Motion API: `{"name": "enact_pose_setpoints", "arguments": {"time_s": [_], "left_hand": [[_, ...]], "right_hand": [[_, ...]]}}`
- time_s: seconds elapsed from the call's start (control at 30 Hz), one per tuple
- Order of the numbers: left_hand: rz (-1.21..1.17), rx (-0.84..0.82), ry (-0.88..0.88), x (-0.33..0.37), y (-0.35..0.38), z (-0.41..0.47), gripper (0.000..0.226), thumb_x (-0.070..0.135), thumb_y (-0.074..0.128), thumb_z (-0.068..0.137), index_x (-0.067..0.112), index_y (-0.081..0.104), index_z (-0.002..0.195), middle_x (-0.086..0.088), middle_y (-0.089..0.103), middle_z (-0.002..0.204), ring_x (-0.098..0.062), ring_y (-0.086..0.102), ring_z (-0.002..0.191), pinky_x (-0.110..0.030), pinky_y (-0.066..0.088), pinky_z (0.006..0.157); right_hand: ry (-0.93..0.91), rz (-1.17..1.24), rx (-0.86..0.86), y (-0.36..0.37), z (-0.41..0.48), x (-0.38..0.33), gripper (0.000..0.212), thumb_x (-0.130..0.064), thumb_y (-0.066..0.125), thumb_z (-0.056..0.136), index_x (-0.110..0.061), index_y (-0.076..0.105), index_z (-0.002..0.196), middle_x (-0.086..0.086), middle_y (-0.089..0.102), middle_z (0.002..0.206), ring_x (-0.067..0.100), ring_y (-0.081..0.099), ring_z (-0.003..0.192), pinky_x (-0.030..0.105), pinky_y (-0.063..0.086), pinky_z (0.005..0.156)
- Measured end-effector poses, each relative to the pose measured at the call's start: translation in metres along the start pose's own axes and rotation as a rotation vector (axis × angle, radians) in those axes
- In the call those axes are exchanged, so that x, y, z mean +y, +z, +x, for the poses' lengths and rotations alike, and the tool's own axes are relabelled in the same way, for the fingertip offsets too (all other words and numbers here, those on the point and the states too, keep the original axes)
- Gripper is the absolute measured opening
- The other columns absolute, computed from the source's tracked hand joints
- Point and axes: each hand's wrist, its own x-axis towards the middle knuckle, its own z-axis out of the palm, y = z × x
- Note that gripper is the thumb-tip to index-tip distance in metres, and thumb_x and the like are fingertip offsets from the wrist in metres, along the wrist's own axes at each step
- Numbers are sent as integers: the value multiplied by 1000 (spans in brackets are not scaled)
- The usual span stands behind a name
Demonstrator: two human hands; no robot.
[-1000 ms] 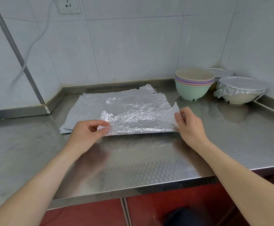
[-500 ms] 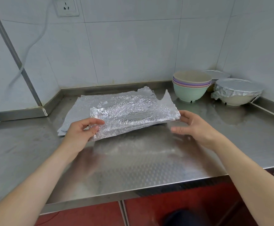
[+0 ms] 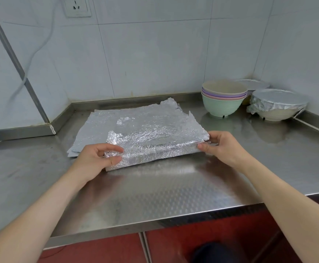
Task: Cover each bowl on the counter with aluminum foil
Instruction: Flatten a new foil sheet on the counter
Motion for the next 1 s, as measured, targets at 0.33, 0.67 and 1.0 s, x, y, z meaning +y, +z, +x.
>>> {"name": "enact_pose_setpoints", "arguments": {"time_s": [0.33, 0.67, 1.0], "left_hand": [[477, 121, 65, 5, 18, 10, 17, 16, 74, 83, 32, 75, 84, 14, 68, 94, -5, 59, 93, -19, 40, 82], [688, 114, 81, 5, 23, 10, 16, 34, 73, 83, 29, 75, 98, 16, 56, 82, -12, 54, 91, -25, 37, 77], [620, 145, 0, 4, 20, 7, 22, 29, 79, 78, 28, 75, 99, 3, 67, 120, -16, 58, 112, -21, 38, 85]], "right_hand": [[215, -402, 130, 15, 2, -3, 46, -25, 79, 76, -23, 59, 117, -2, 68, 93, 20, 61, 91, 25, 40, 76], [-139, -981, 84, 69, -8, -39, 58, -32, 46, 95, -25, 26, 150, 3, 24, 156, 21, 8, 147, 42, 18, 113], [-80, -978, -453, 106, -12, -28, 89, -74, 16, 89, -17, -2, 155, 0, -11, 162, 14, -12, 148, 42, -1, 121]]}}
